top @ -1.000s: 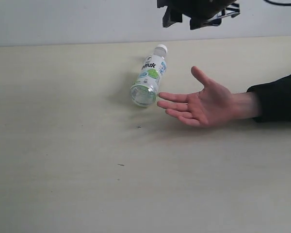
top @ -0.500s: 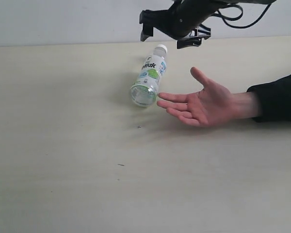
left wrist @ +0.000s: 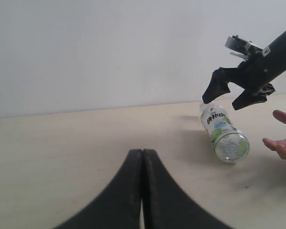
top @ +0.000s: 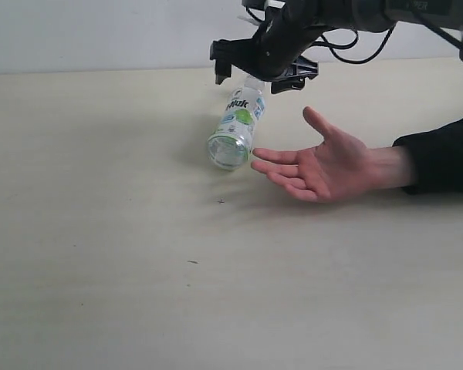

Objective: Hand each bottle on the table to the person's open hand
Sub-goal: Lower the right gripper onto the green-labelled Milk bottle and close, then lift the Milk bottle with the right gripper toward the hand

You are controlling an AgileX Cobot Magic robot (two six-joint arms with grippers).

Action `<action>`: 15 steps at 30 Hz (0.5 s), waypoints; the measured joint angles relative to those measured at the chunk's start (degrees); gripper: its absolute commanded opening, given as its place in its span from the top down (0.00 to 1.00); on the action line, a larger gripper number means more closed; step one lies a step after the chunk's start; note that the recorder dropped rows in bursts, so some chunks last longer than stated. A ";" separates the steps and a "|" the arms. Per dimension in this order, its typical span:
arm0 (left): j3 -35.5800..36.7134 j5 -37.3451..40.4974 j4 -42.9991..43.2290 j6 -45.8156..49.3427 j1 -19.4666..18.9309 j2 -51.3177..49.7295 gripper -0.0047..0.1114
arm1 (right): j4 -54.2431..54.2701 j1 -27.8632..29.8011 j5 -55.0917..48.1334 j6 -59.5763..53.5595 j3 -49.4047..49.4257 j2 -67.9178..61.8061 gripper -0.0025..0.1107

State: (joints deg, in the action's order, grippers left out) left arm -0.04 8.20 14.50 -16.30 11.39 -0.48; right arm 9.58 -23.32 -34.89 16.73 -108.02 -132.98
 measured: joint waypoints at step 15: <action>0.00 0.29 0.00 0.00 0.00 0.00 0.96 | -2.65 -1.55 0.87 3.41 -0.64 -3.49 0.15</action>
State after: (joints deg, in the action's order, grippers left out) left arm -0.04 8.49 14.50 -16.30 11.39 -0.48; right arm 6.93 -24.86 -34.01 20.13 -108.65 -136.47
